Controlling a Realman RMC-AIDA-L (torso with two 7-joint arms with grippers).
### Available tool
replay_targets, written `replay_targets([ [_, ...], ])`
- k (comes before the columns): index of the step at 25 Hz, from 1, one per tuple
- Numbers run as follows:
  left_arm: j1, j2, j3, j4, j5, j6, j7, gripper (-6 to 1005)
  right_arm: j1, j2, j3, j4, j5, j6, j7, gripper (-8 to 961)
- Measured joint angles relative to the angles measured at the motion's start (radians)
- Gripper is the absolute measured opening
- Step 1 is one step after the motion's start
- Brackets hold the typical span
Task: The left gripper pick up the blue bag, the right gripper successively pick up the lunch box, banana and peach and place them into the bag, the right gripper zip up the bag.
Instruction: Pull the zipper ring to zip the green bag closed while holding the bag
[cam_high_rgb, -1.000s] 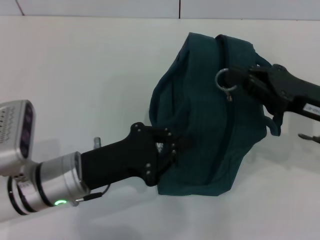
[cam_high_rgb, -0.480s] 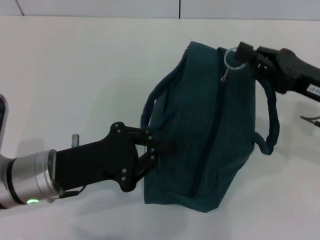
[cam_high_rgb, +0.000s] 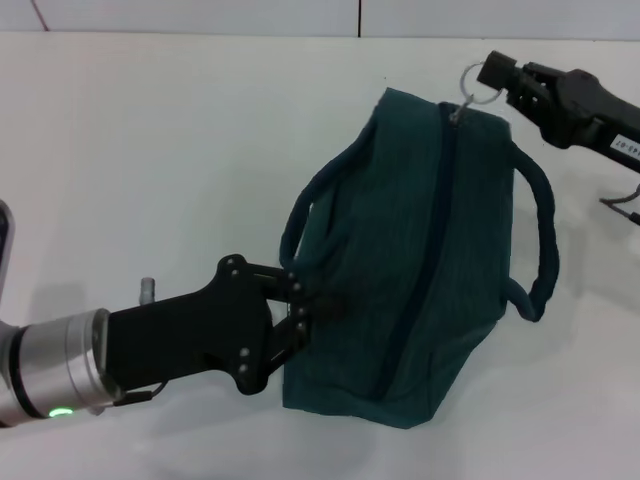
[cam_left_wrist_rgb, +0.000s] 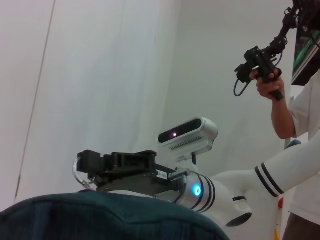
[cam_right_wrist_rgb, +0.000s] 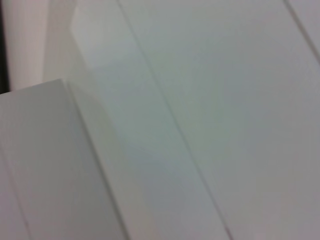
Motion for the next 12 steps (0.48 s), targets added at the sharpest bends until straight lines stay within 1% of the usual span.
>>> replay_targets([
  [9,0.004,0.002,0.001,0.001,0.002,0.001,0.001,56,-0.005,0.002,0.017,0.006,0.022,0.112,-0.07,19],
  [12,0.004,0.002,-0.001,0.001,0.002,0.001,0.001,56,-0.007,0.003,0.005,0.008,0.022,0.12,-0.102,19],
])
